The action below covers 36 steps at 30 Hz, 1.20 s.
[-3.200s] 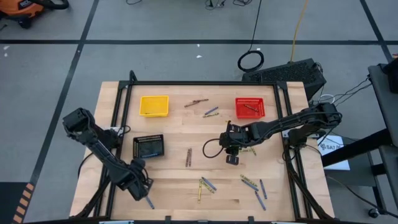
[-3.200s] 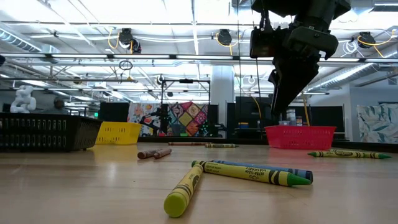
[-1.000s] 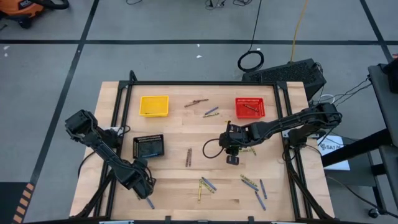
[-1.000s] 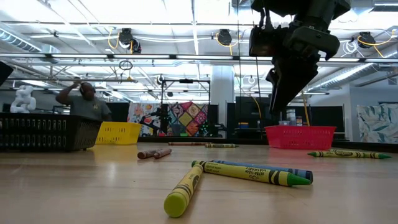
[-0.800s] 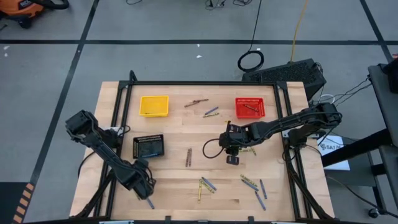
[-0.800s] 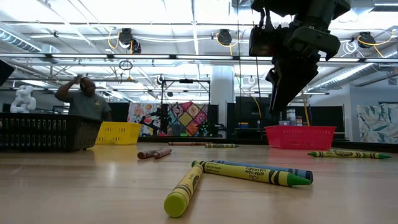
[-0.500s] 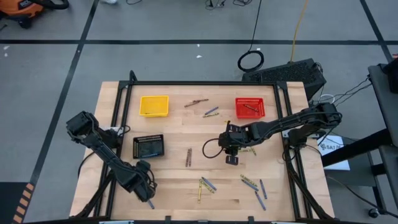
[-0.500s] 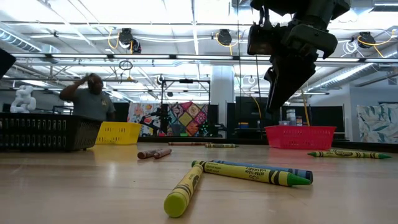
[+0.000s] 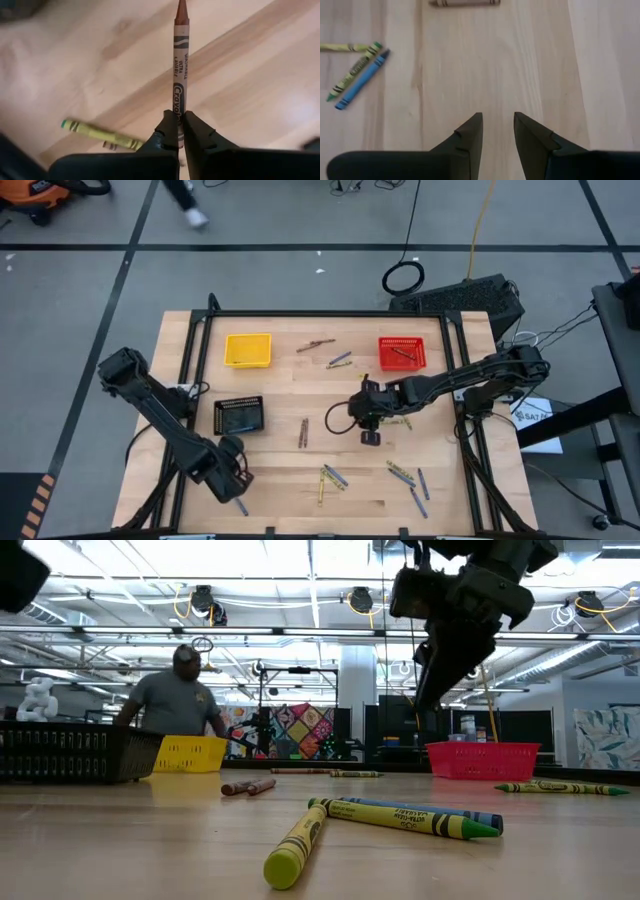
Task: Sort crayons
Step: Put the brown crayon into the red bin
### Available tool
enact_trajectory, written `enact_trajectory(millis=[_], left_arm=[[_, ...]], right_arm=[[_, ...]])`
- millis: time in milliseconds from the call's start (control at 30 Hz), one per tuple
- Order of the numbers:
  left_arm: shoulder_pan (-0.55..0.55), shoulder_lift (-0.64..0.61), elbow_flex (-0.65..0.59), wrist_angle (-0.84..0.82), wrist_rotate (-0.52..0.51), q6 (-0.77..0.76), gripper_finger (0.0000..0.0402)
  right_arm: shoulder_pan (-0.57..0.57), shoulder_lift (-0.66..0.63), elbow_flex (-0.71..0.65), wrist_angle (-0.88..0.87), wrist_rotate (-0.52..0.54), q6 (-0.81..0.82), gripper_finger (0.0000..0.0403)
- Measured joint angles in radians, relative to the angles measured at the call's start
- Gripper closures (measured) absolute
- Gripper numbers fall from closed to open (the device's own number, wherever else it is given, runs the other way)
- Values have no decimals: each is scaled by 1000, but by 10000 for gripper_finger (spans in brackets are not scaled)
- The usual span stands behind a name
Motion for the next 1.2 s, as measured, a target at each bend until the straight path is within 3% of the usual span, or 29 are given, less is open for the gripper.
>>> enact_trajectory(millis=[300, 633, 967, 1200], left_arm=[[10, -97, 1, 4, -264, 81, 400], [86, -100, 1, 63, -590, 306, 400], [178, -100, 1, 277, -741, 652, 400], [232, -100, 1, 466, -781, 885, 400]], right_arm=[[0, 0, 0, 139, 1, -95, 305], [0, 0, 0, 322, 2, -175, 281], [0, 0, 0, 522, 0, -212, 270], [0, 0, 0, 669, 0, -212, 272]])
